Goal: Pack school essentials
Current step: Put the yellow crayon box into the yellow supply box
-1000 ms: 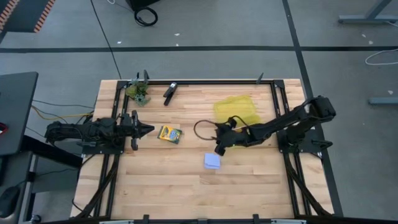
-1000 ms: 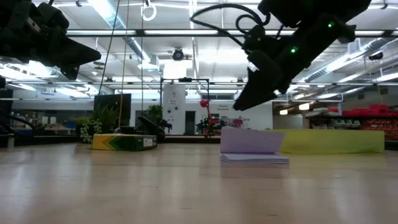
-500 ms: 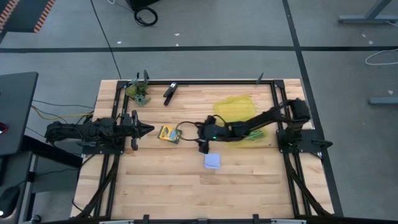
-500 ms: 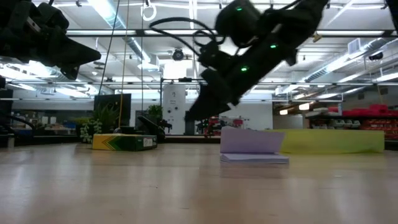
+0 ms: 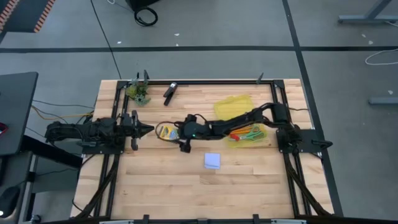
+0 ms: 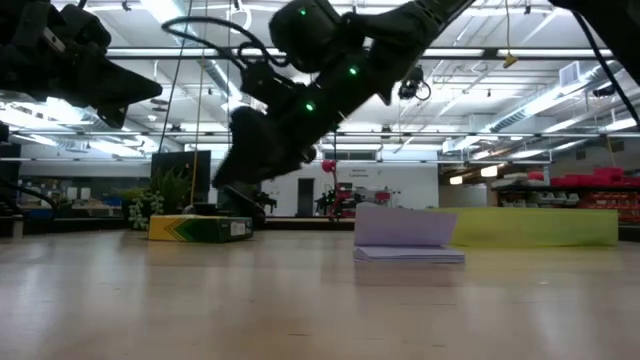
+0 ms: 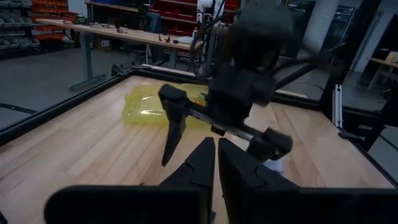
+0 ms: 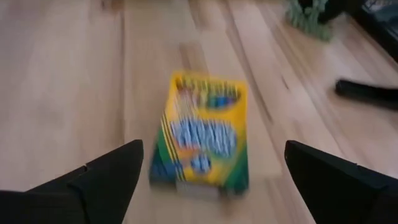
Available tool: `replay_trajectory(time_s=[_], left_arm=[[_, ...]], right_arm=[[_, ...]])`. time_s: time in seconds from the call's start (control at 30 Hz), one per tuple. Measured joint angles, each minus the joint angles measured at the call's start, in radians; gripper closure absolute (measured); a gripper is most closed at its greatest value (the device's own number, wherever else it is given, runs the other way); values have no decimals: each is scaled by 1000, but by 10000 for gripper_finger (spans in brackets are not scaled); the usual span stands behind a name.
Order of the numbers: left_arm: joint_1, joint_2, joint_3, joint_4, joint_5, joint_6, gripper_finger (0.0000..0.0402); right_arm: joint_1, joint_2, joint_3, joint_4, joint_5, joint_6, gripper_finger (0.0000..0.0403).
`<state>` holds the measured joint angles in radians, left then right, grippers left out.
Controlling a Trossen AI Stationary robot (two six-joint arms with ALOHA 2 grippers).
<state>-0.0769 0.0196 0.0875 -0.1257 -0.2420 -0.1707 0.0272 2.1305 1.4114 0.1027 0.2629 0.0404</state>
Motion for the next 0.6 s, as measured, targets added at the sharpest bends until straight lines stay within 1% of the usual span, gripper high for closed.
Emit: replay_trajectory(time_s=[0.1, 0.17, 0.3, 0.43, 0.6], left_arm=[[0, 0, 0, 0, 0, 0, 368], [0, 0, 0, 0, 0, 0, 366], [0, 0, 0, 0, 0, 0, 367], [0, 0, 0, 0, -1, 0, 373], [0, 0, 0, 0, 0, 0, 376]], right_arm=[[-10, 20, 46, 12, -21, 23, 3], [-15, 26, 51, 23, -22, 27, 3], [-22, 76, 56, 122, -32, 36, 3], [-24, 124, 54, 132, -34, 39, 3], [-24, 150, 55, 140, -35, 56, 3]])
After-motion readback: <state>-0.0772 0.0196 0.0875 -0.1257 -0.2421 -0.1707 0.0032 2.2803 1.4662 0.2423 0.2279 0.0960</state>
